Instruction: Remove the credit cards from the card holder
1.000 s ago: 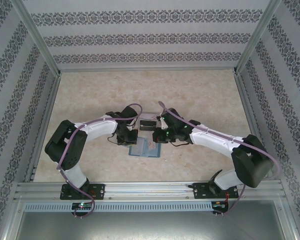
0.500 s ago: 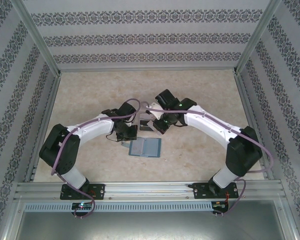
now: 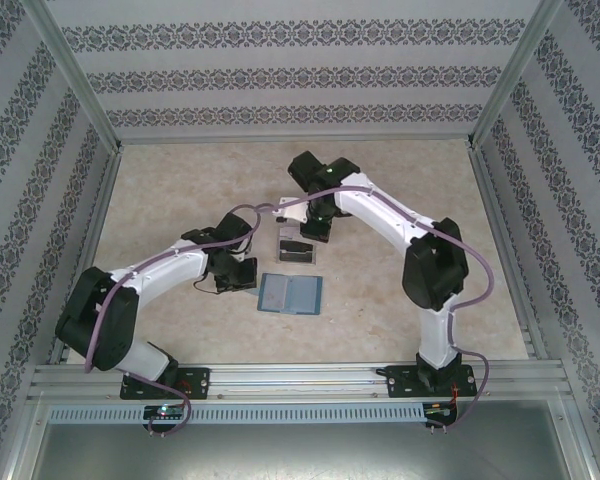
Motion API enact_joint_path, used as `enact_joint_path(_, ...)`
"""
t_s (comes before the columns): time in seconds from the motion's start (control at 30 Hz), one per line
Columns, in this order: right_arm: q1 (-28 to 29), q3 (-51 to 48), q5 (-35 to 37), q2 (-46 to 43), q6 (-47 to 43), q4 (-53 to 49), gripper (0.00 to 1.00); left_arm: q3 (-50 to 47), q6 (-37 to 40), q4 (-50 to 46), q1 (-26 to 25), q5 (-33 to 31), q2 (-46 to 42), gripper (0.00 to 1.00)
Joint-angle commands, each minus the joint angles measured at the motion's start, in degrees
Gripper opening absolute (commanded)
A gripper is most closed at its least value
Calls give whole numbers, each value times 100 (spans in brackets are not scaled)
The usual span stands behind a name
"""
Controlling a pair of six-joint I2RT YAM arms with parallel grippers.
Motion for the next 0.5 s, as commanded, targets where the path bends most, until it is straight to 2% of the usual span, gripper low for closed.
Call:
enact_joint_path(0.0, -51, 673, 88, 402, -464, -628, 2, -145, 47, -156, 58, -71, -217, 3)
enact_joint_path(0.47, -74, 2573, -104, 1706, -819, -1497, 3, -204, 76, -235, 65, -117, -394, 3)
